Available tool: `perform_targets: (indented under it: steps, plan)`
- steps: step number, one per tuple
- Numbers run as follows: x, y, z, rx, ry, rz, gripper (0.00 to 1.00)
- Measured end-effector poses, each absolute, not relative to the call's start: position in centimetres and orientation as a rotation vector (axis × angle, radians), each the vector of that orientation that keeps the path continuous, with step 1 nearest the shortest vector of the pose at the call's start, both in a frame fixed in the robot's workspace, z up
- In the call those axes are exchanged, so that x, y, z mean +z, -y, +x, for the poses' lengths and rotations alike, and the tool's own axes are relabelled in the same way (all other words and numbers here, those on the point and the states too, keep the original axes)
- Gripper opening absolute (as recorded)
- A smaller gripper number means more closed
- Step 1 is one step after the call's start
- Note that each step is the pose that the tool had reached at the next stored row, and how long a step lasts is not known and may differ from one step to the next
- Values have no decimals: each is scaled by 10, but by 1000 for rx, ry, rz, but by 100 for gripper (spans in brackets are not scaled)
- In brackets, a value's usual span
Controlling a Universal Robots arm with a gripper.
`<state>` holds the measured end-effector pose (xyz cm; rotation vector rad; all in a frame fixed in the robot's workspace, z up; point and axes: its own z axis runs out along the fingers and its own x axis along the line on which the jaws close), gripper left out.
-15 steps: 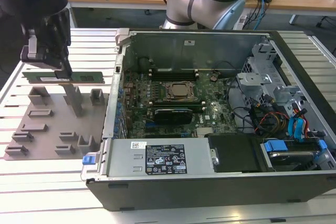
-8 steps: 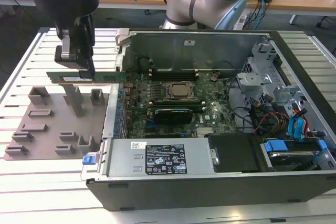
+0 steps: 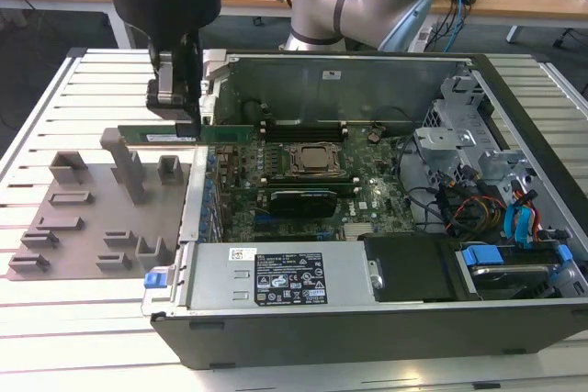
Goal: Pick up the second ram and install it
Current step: 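Pick up the second ram and move it above second insertion slot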
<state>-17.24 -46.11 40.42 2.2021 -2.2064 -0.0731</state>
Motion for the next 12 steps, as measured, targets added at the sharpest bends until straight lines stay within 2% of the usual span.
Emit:
perform_targets:
  steps: [12]
  plan:
    - [404, 459, -125, -78, 2204, 2200, 13]
